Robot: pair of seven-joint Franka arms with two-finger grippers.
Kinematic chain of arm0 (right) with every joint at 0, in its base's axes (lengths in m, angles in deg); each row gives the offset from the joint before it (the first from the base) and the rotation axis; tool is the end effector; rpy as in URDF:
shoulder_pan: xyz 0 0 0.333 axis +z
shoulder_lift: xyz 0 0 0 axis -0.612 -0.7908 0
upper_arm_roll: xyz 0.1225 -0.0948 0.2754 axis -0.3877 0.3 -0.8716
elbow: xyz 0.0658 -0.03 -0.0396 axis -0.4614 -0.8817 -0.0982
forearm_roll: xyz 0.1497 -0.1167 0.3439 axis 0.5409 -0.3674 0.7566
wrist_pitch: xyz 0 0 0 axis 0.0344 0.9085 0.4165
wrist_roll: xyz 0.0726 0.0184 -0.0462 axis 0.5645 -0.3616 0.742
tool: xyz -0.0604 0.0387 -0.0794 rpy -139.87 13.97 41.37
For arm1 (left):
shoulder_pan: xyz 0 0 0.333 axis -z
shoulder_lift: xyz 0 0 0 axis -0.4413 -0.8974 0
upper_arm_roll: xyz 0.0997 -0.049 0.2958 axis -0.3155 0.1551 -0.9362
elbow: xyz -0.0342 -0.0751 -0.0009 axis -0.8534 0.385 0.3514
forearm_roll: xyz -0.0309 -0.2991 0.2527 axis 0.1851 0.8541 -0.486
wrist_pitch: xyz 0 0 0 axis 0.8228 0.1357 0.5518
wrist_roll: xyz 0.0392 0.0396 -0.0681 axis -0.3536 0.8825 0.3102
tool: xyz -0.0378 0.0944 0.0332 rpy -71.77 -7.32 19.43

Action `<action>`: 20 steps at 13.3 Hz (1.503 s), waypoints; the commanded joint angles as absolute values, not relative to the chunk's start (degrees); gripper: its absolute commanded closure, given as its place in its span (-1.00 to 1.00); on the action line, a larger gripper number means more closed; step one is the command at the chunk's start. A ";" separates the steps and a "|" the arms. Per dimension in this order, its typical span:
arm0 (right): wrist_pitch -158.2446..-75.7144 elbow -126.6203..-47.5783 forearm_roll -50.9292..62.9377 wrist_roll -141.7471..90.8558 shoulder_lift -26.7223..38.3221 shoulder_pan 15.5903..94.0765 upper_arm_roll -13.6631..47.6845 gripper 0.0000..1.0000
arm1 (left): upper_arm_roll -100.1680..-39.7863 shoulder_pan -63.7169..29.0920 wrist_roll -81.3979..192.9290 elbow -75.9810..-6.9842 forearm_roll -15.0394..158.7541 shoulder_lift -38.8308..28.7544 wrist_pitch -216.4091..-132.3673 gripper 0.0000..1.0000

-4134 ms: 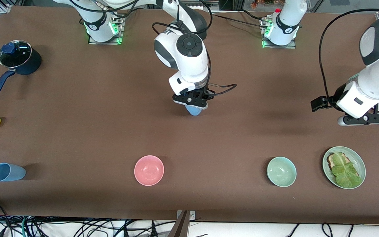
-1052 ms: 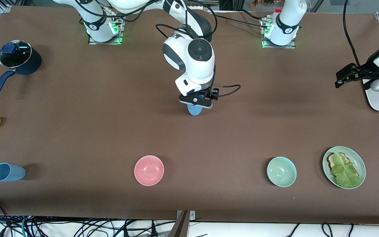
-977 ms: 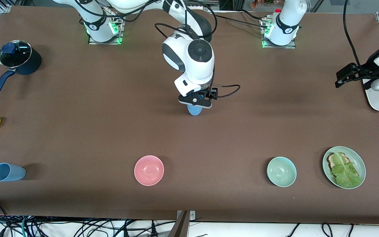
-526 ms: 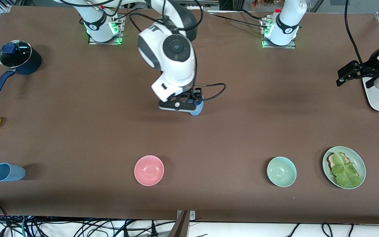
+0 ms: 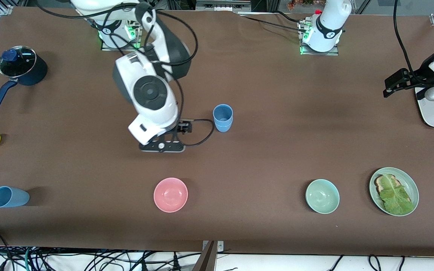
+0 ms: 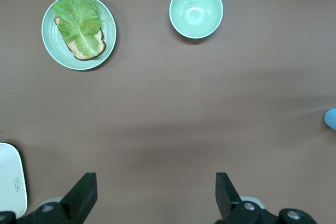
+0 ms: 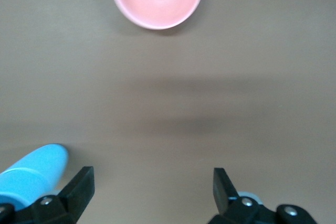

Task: Stack blue cups with both arms
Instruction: 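Open the right gripper and lift it away from the stacked cups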

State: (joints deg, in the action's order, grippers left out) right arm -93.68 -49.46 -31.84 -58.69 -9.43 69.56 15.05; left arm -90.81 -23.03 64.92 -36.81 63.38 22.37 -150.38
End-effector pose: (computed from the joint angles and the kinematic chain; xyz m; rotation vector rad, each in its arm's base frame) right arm 0.6345 0.3553 0.4256 3.0258 0.0221 -0.1416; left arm 0.5482 -0.0058 0.6060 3.1300 -0.0883 -0.0047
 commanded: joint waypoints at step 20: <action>-95.14 -81.86 -31.55 -33.03 28.56 41.17 17.01 -1.00 | -89.97 -23.11 62.22 -35.55 64.45 21.81 -148.98 -0.99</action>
